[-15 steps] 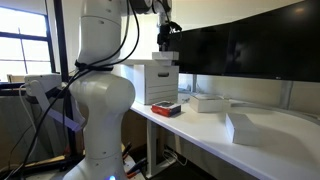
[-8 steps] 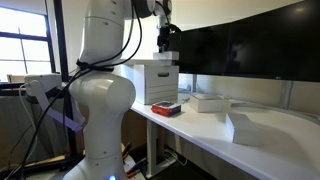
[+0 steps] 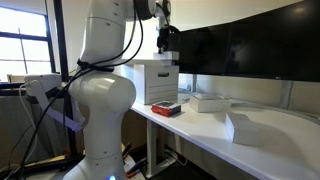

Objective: Pick up the two box and put them on the table

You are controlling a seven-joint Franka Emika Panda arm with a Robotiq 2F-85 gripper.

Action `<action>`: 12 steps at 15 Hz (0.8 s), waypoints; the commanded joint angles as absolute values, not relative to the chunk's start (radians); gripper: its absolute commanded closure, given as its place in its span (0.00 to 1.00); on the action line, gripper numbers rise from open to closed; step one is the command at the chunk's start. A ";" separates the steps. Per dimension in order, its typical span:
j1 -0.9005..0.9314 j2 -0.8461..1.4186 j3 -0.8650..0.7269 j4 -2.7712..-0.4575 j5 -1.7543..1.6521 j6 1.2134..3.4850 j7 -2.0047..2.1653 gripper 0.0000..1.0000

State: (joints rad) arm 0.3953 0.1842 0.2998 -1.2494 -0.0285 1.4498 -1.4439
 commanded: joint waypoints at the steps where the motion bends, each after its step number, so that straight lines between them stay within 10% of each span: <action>1: 0.414 0.198 0.302 -1.245 -0.076 1.446 -1.421 0.26; 12: 0.441 0.172 0.298 -1.264 -0.126 1.428 -1.375 0.34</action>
State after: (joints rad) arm 0.4322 0.1881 0.2993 -1.2450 -0.1026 1.4455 -1.4176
